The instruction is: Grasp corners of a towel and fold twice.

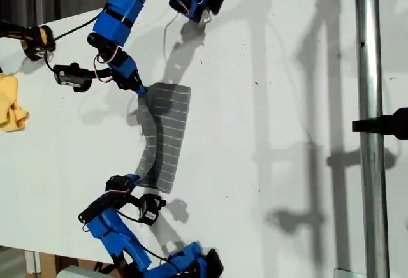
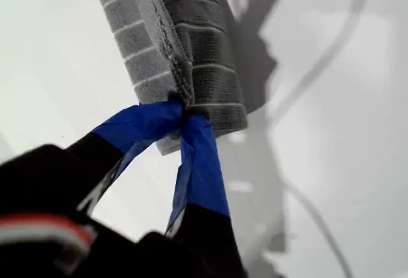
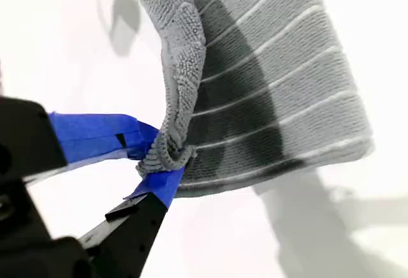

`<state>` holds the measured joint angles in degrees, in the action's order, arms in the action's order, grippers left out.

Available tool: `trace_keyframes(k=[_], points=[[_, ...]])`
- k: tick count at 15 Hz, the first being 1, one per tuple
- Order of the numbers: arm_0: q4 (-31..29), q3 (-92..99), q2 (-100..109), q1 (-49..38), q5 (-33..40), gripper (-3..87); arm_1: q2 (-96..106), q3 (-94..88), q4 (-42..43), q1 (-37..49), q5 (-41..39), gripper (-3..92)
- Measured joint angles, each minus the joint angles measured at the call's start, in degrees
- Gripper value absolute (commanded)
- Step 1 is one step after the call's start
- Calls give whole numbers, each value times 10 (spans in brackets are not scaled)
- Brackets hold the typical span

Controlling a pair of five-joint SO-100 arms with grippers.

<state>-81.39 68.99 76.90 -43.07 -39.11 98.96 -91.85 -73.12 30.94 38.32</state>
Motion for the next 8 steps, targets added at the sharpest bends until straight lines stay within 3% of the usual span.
trace_keyframes(k=[4, 8], points=[[-34, 40, 1, 33, -20, -10, -1, -38, -22, -63, 39, -1], [-4, 121, 1, 55, -40, -10, -56, -64, -27, -127, 83, -1]])
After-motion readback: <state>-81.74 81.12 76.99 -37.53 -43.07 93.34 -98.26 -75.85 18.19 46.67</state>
